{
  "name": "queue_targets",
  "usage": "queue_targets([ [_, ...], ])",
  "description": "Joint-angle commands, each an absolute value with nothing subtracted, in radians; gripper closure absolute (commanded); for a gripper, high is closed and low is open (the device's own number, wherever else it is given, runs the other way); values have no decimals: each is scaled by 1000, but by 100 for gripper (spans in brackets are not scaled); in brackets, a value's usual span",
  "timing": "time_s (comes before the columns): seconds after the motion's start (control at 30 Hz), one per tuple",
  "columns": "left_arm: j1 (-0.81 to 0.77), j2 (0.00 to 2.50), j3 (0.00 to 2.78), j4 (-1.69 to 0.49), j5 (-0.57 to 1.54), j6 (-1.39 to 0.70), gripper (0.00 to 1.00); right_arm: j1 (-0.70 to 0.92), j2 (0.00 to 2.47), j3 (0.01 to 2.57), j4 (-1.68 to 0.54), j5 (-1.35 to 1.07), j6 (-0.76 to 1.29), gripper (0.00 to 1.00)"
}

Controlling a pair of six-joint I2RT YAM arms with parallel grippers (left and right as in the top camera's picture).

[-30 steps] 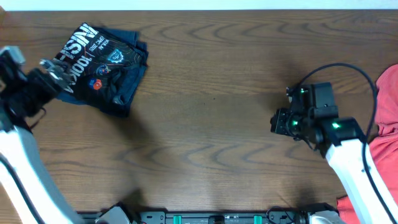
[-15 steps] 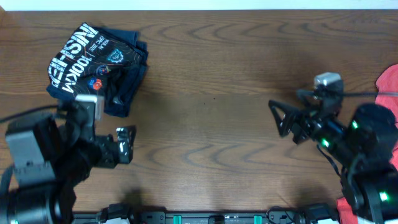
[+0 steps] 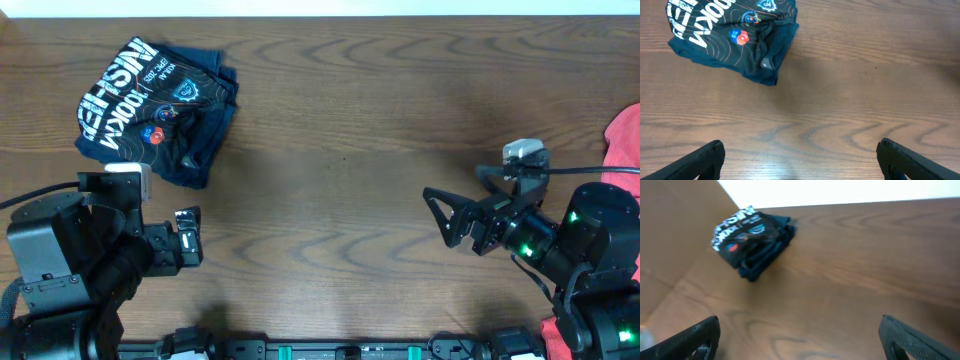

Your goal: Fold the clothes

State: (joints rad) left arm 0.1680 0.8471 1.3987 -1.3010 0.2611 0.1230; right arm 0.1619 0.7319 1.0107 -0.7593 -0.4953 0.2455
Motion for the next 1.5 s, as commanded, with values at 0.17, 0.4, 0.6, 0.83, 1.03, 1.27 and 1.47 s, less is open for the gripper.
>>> queue_targets([
  [0.17, 164, 848, 1409, -1301, 249, 107, 2, 171, 724, 1024, -692, -402, 272, 1],
  [0.4, 164, 848, 1409, -1301, 249, 107, 2, 170, 591, 1015, -607, -168, -2, 1],
  [0.6, 164, 848, 1409, -1301, 249, 107, 2, 116, 421, 865, -606, -86, -91, 1],
  [0.83, 164, 848, 1409, -1301, 249, 107, 2, 52, 196, 584, -554, -75, -91, 1],
  [1.03, 164, 848, 1409, -1301, 249, 107, 2, 45, 44, 338, -436, -91, -91, 1],
  [1.27, 164, 848, 1409, -1301, 249, 107, 2, 46, 5, 133, -266, -124, -83, 1],
  [1.47, 164, 848, 1409, -1301, 249, 107, 2, 46, 6, 26, -97, -158, -83, 1],
])
